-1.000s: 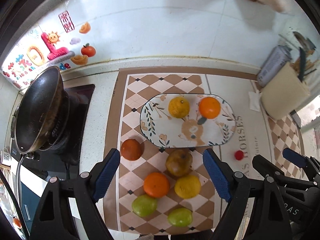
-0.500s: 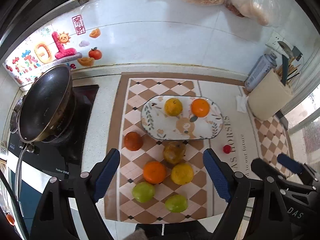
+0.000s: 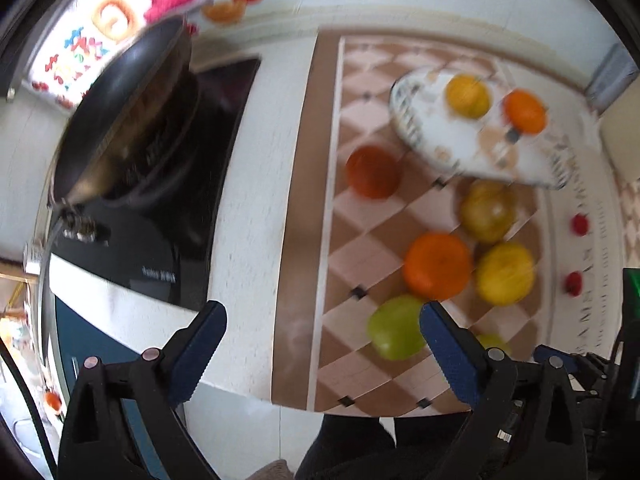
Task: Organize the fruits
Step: 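Lift both tools back from the plate, then grasp a green apple with the left tool while the right tool grasps another green apple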
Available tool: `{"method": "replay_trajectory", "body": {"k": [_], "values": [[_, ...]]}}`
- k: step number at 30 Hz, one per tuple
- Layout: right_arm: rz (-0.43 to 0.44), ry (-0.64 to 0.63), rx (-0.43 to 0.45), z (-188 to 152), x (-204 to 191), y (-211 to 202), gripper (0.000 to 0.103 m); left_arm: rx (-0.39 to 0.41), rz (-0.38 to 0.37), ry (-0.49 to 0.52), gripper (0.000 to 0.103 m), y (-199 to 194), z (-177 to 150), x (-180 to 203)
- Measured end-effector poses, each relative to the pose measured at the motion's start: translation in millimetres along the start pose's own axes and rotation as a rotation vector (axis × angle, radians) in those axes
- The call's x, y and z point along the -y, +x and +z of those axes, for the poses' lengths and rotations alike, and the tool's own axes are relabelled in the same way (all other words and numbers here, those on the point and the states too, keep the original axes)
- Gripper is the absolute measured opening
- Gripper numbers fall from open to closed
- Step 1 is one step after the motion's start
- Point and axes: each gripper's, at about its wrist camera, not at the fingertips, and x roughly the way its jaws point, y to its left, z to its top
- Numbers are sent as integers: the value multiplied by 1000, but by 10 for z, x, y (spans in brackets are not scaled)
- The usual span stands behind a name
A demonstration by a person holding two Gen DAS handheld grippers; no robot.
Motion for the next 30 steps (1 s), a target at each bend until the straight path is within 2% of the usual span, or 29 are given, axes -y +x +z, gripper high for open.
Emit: {"method": "replay_trajectory", "body": {"k": [4, 9, 13, 15, 18, 24, 25, 26, 28, 30], "values": [[-12, -16, -27, -21, -99, 237, 67, -70, -1, -4, 99, 238, -49, -12], [-70, -78, 20, -64, -102, 197, 66, -161, -77, 4, 99, 468, -76, 89], [-104, -50, 38, -85, 188, 79, 66, -224, -139, -13, 99, 660, -124, 188], [-99, -21, 36, -73, 364, 27, 66, -221, -150, -1, 99, 702, -138, 249], [-94, 1, 33, -46, 500, -19, 66, -202, -121, 80, 99, 761, -162, 414], [-60, 31, 16, 24, 566, -44, 66, -163, -52, 339, 98, 832, -239, 817], [-60, 32, 16, 73, 610, -36, 66, -156, -41, 375, 90, 840, -261, 866], [-60, 34, 17, 81, 612, -40, 66, -151, -29, 408, 74, 854, -290, 910], [-55, 41, 12, 103, 596, -56, 66, -168, -37, 425, 57, 893, -322, 951], [-52, 47, 4, 112, 604, -63, 67, -165, -37, 422, 57, 901, -355, 973]]}}
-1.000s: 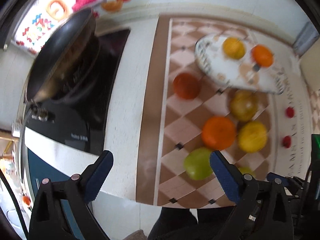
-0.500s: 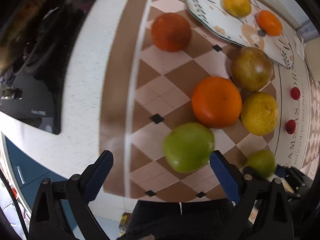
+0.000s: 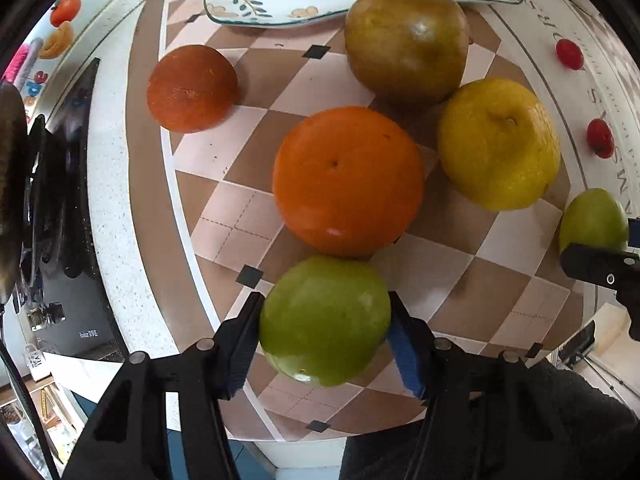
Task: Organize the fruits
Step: 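Grasp a green apple with the left tool while the right tool grasps another green apple, then place the green apples on the deer plate with both tools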
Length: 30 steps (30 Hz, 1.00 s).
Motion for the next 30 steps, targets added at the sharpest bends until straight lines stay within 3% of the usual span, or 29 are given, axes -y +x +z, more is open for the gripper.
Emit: {"method": "replay_trajectory", "body": {"k": [2, 9, 15, 22, 26, 30], "values": [[-4, 4, 4, -10, 24, -32, 67, 4, -6, -33, 57, 8, -38, -16], [2, -6, -14, 77, 143, -49, 68, -9, -107, -300, 57, 95, -267, -355], [-13, -35, -4, 59, 117, -29, 65, 9, -99, -296, 57, 79, -342, -393], [73, -1, 48, 129, 142, -332, 65, 47, -173, -351, 57, -306, -229, -546], [127, -7, 140, 346, 106, -786, 65, 119, -236, -388, 57, -768, -124, -729], [123, -35, 210, 766, 27, -1096, 65, 170, -292, -407, 57, -1105, 302, -888]]}}
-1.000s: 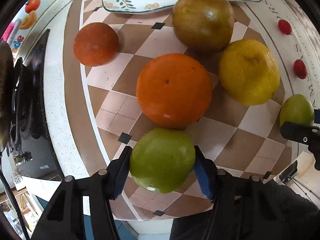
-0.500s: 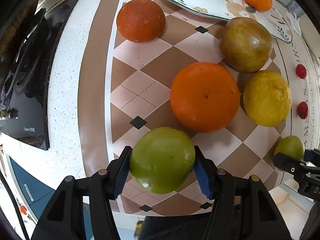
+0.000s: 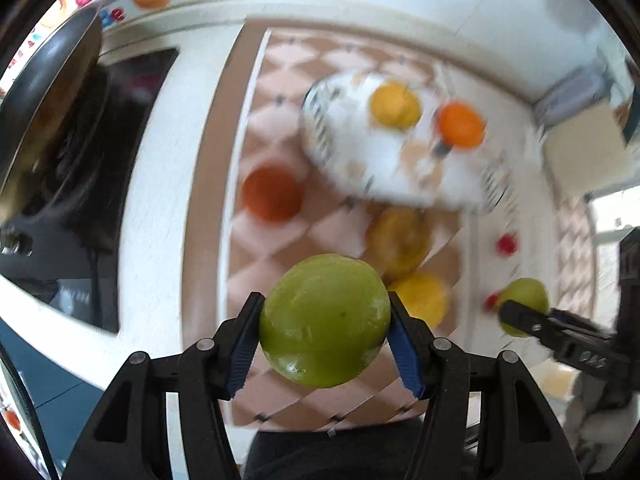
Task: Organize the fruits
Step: 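Place the green apples on the deer plate with both tools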
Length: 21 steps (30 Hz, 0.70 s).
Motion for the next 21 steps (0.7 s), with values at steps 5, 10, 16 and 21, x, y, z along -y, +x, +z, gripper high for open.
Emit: {"method": "replay_trajectory", "body": {"k": [5, 10, 16, 21], "values": [[-47, -16, 27, 724, -38, 142, 65, 3, -37, -92, 57, 152, 844, -15], [-96, -35, -18, 1124, -30, 466, 65, -96, -80, -239, 57, 678, 1500, -93], [-135, -55, -67, 1269, -41, 821, 65, -176, -117, -379, 57, 1096, 1841, -204], [-140, -55, -86, 1319, -30, 964, 65, -200, -107, -387, 57, 1272, 1993, -129]]}}
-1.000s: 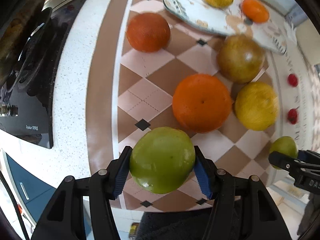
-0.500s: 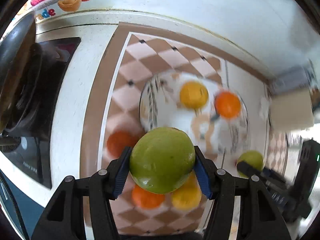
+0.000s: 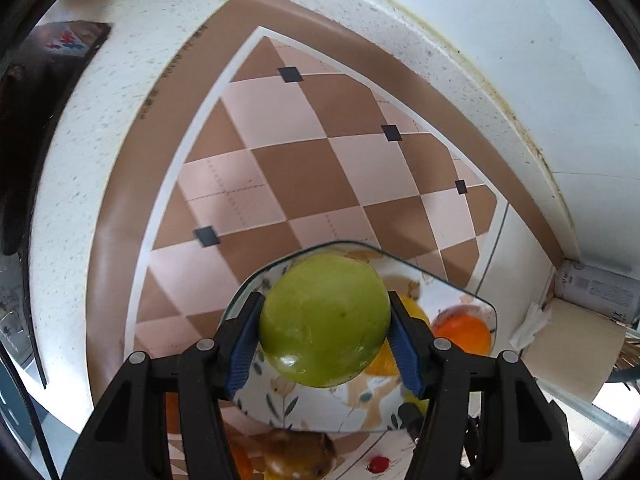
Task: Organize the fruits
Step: 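Place the green apples on the deer plate with both tools, then lift both tools back from the plate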
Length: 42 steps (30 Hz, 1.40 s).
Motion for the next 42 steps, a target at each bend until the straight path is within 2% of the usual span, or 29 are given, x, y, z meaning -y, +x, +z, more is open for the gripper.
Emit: {"method": "replay_trajectory", "body": {"k": [7, 8, 9, 10, 14, 16, 22, 26, 33, 42], "values": [[14, 17, -6, 28, 107, -28, 67, -24, 30, 41, 57, 127, 51, 119], [19, 23, -4, 38, 122, -45, 69, -21, 42, 56, 57, 114, 44, 141], [18, 25, -5, 44, 136, -60, 75, -17, 47, 65, 58, 102, 49, 154], [15, 26, -4, 46, 142, -72, 79, -13, 47, 69, 62, 93, 54, 166], [8, 26, 5, 16, 172, -176, 82, 30, 70, 105, 86, -53, 24, 208], [-6, 23, 16, -17, 175, -233, 92, 51, 89, 132, 86, -123, -21, 238], [-84, 2, 56, -221, 165, -417, 94, 152, 205, 243, 86, -366, -400, 178], [-136, -6, 86, -435, 113, -542, 95, 225, 270, 302, 86, -487, -777, 120], [-150, -13, 147, -786, 9, -818, 95, 291, 295, 351, 86, -628, -1255, -14], [-150, -35, 254, -1229, -218, -1292, 95, 357, 252, 397, 86, -980, -1780, -109]]}}
